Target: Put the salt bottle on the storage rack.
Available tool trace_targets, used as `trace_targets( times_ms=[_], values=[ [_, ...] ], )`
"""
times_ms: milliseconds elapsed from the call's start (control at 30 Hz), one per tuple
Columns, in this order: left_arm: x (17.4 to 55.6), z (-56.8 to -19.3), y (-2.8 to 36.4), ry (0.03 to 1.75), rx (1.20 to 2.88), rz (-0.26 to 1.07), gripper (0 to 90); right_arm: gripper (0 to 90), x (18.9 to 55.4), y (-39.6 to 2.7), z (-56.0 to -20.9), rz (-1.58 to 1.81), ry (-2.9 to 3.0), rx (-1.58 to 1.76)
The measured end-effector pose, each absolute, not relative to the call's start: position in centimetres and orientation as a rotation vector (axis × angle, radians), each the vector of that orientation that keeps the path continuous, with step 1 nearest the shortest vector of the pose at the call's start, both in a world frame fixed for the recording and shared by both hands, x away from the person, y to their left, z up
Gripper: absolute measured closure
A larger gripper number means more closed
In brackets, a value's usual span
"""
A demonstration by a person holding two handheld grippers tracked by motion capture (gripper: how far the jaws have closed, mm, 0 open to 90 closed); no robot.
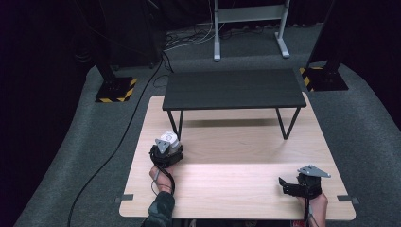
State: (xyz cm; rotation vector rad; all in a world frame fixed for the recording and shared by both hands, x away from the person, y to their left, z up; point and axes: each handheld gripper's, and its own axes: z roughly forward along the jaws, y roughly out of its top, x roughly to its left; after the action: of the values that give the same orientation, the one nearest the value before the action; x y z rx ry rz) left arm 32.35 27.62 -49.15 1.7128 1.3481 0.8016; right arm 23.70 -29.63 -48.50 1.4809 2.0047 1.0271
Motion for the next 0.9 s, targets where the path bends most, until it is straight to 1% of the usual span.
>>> trace_targets(
  times_ms=[333,900],
  values=[
    [32.4,-49.0,27.9,1.308,1.729,0.751,27.7,2.4,23.6,-29.6,-48.5,1.029,2.002,1.48],
    [30.7,-48.6,27.8,1.267,1.747,0.719,27.8,2.4,23.6,-29.7,-48.5,1.031,2.0,1.478]
  ],
)
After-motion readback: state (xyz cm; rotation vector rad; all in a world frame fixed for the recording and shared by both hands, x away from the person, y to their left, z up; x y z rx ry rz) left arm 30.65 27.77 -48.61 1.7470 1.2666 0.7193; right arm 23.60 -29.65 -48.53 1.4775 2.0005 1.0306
